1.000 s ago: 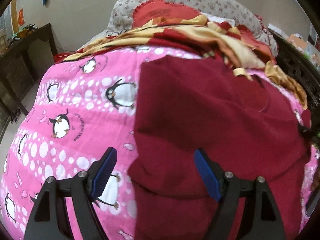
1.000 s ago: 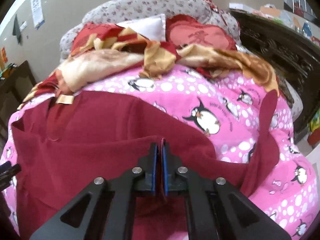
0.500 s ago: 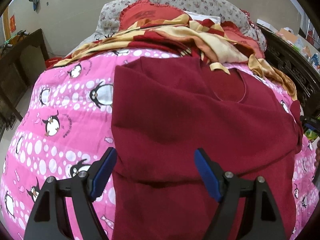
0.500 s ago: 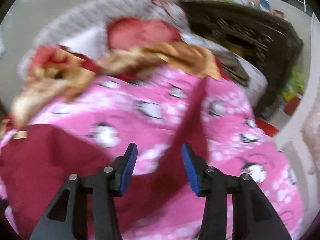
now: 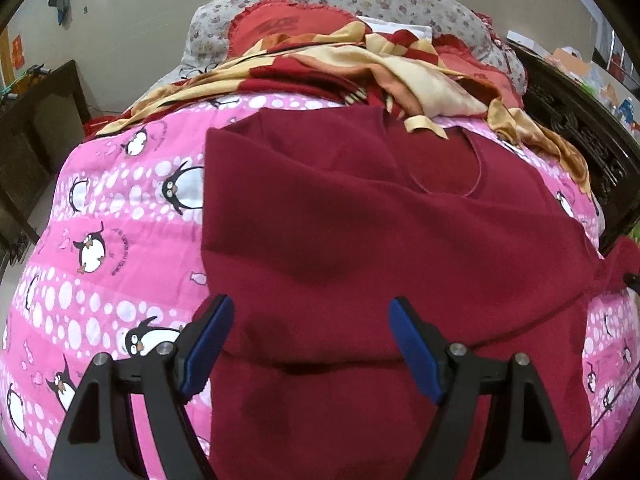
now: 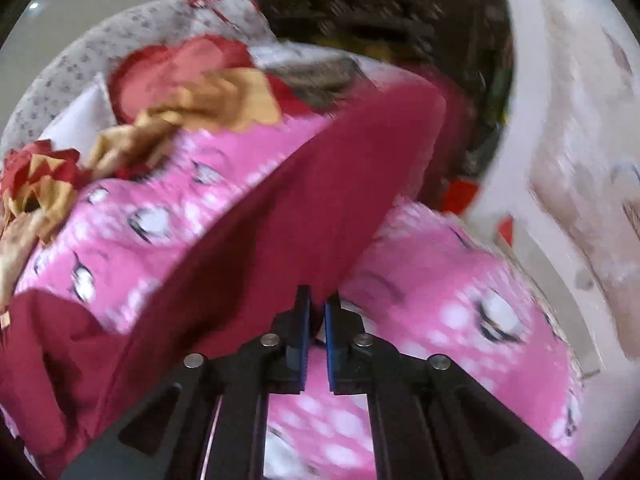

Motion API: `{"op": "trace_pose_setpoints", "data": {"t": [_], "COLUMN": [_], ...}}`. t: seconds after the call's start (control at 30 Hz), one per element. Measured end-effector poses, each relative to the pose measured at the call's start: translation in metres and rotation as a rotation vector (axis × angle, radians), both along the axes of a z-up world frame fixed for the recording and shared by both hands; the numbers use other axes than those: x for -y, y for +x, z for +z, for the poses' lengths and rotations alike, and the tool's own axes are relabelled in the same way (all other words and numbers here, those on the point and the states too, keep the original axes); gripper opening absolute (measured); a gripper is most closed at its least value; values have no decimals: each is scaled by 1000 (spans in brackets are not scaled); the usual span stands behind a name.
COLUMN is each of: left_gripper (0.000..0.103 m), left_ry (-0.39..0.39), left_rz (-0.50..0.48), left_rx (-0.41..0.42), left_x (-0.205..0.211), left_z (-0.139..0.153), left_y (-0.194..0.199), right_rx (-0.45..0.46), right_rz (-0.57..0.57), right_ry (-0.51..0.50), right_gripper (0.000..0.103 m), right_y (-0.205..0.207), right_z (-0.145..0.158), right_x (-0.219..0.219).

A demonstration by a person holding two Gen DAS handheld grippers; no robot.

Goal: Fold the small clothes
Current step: 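Grasp the other sleeve with the right gripper and lift it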

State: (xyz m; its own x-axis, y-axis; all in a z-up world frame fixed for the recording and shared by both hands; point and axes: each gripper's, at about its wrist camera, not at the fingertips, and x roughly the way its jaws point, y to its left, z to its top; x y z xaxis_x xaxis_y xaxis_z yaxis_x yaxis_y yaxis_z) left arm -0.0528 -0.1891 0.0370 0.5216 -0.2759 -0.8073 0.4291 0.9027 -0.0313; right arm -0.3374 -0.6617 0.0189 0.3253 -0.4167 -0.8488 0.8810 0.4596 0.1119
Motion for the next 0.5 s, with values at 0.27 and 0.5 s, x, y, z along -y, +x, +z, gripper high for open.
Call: {"op": "trace_pose_setpoints", "data": {"t": [0.27, 0.5], "left_gripper": [83, 83], "left_ry": [27, 35], "left_rz": [-9, -6], "left_rx": [7, 21], "left_x": [0, -3], "left_z": [-3, 1], "left_y": [-4, -6], "right_rx": [173, 156], "right_rz": [-95, -34], "right_ry": [-31, 105], "right_gripper": [49, 54], "right_y": [-30, 18], "right_z": [36, 5], "right_x": [-7, 17]}}
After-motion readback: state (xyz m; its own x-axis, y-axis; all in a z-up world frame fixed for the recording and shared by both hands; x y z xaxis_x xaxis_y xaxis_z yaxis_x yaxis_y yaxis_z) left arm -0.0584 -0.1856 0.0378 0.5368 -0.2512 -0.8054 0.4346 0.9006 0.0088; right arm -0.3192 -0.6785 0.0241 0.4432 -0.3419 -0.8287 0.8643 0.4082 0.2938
